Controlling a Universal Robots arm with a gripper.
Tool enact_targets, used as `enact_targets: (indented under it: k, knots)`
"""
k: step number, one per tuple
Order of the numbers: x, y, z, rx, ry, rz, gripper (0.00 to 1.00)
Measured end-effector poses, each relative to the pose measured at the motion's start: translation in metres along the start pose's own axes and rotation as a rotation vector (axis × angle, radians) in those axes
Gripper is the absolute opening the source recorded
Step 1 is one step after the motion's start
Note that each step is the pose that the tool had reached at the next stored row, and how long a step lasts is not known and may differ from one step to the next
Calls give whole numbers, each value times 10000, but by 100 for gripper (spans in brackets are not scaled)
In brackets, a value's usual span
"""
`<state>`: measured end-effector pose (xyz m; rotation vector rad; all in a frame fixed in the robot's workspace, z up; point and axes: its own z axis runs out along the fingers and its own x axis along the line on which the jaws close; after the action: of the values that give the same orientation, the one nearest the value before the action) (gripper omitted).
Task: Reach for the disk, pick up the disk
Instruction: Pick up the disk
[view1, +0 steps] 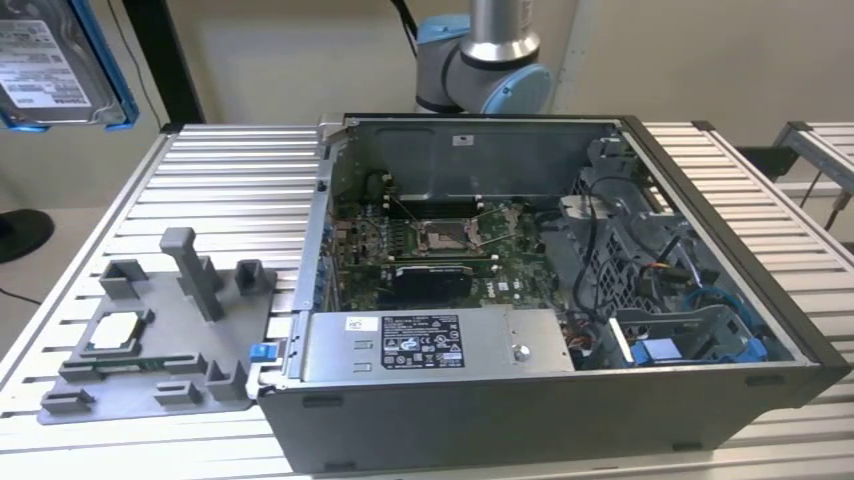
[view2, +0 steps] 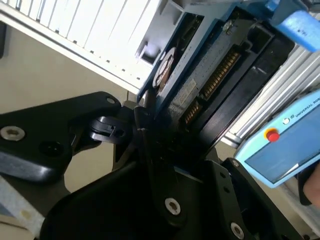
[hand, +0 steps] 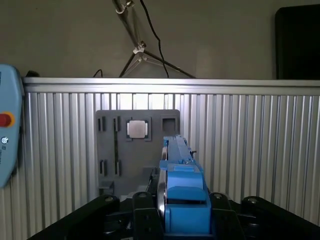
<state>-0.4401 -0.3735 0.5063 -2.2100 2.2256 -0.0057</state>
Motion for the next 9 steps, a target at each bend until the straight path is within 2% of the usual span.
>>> enact_targets:
  k: [9]
  knots:
    - [-3,-412,3,-2,0,0,0]
